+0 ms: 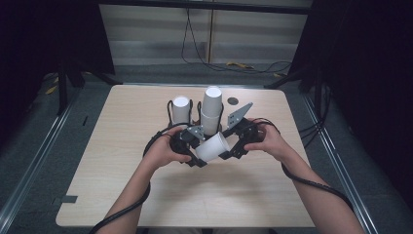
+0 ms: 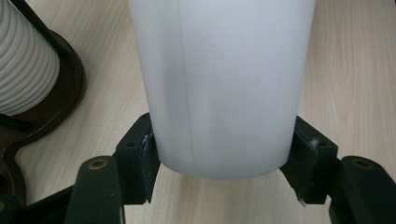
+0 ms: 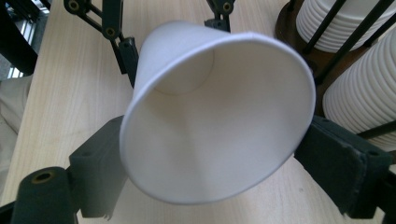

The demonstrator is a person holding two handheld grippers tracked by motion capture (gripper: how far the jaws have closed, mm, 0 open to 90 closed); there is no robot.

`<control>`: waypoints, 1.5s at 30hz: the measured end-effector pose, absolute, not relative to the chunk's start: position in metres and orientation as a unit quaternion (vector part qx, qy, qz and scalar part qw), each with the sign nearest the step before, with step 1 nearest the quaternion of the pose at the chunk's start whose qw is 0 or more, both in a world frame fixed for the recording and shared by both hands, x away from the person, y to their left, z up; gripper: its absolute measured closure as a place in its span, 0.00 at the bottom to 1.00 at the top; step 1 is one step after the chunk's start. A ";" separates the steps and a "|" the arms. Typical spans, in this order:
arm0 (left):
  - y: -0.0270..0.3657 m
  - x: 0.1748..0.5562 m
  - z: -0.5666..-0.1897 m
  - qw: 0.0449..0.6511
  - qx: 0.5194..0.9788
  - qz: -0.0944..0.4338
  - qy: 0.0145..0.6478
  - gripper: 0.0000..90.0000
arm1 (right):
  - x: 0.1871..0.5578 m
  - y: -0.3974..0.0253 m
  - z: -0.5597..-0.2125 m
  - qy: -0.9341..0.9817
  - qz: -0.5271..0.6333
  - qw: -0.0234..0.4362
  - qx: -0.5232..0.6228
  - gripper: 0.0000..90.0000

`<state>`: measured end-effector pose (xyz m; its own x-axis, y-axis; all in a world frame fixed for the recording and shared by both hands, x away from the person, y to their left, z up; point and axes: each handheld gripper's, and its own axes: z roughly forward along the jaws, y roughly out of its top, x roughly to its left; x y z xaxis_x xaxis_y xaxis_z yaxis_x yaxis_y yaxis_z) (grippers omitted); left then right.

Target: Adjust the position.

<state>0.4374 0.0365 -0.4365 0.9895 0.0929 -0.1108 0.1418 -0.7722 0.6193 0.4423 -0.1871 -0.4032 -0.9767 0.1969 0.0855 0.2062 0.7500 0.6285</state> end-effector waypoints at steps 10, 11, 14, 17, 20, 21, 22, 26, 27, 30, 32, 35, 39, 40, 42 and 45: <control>0.034 0.437 -0.438 0.331 0.941 -0.035 0.058 0.40 | 0.443 -0.188 -0.398 -0.932 -0.346 0.010 -0.107 0.18; 0.034 0.438 -0.439 0.330 0.942 -0.034 0.056 0.40 | 0.443 -0.188 -0.398 -0.932 -0.347 0.010 -0.106 0.18; 0.033 0.438 -0.440 0.328 0.943 -0.031 0.053 0.40 | 0.443 -0.188 -0.398 -0.932 -0.348 0.009 -0.105 0.19; 0.032 0.437 -0.439 0.325 0.944 -0.030 0.053 0.40 | 0.443 -0.187 -0.397 -0.931 -0.349 0.008 -0.103 0.19; 0.031 0.437 -0.440 0.325 0.944 -0.029 0.053 0.40 | 0.443 -0.188 -0.396 -0.931 -0.351 0.009 -0.105 0.19; 0.031 0.437 -0.439 0.324 0.944 -0.027 0.052 0.40 | 0.443 -0.188 -0.395 -0.931 -0.348 0.010 -0.106 0.20; 0.030 0.437 -0.440 0.324 0.944 -0.026 0.055 0.40 | 0.443 -0.188 -0.395 -0.932 -0.347 0.009 -0.106 0.20; 0.028 0.437 -0.440 0.318 0.946 -0.023 0.055 0.40 | 0.443 -0.188 -0.394 -0.932 -0.348 0.007 -0.103 0.20; 0.028 0.437 -0.440 0.314 0.947 -0.023 0.054 0.40 | 0.443 -0.188 -0.394 -0.931 -0.348 0.010 -0.106 0.21; 0.026 0.436 -0.442 0.313 0.948 -0.021 0.057 0.39 | 0.443 -0.188 -0.393 -0.932 -0.348 0.012 -0.103 0.21; 0.026 0.436 -0.442 0.314 0.948 -0.020 0.057 0.39 | 0.443 -0.188 -0.393 -0.932 -0.348 0.012 -0.103 0.22; 0.026 0.436 -0.441 0.310 0.949 -0.021 0.057 0.39 | 0.443 -0.188 -0.393 -0.932 -0.346 0.012 -0.105 0.22; 0.026 0.436 -0.441 0.310 0.949 -0.020 0.056 0.39 | 0.443 -0.188 -0.393 -0.933 -0.344 0.014 -0.103 0.22; 0.027 0.436 -0.441 0.309 0.949 -0.021 0.057 0.39 | 0.443 -0.187 -0.393 -0.934 -0.343 0.014 -0.103 0.22; 0.026 0.436 -0.441 0.309 0.949 -0.019 0.060 0.39 | 0.443 -0.187 -0.393 -0.934 -0.343 0.013 -0.103 0.22; 0.026 0.436 -0.441 0.308 0.949 -0.020 0.059 0.38 | 0.442 -0.187 -0.393 -0.934 -0.343 0.013 -0.103 0.22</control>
<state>0.4361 0.0262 -0.4414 0.9921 0.1004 -0.0751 0.1253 -0.8026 0.5831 0.4424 -0.1872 -0.3928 -0.9785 0.1836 0.0941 0.2009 0.7434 0.6380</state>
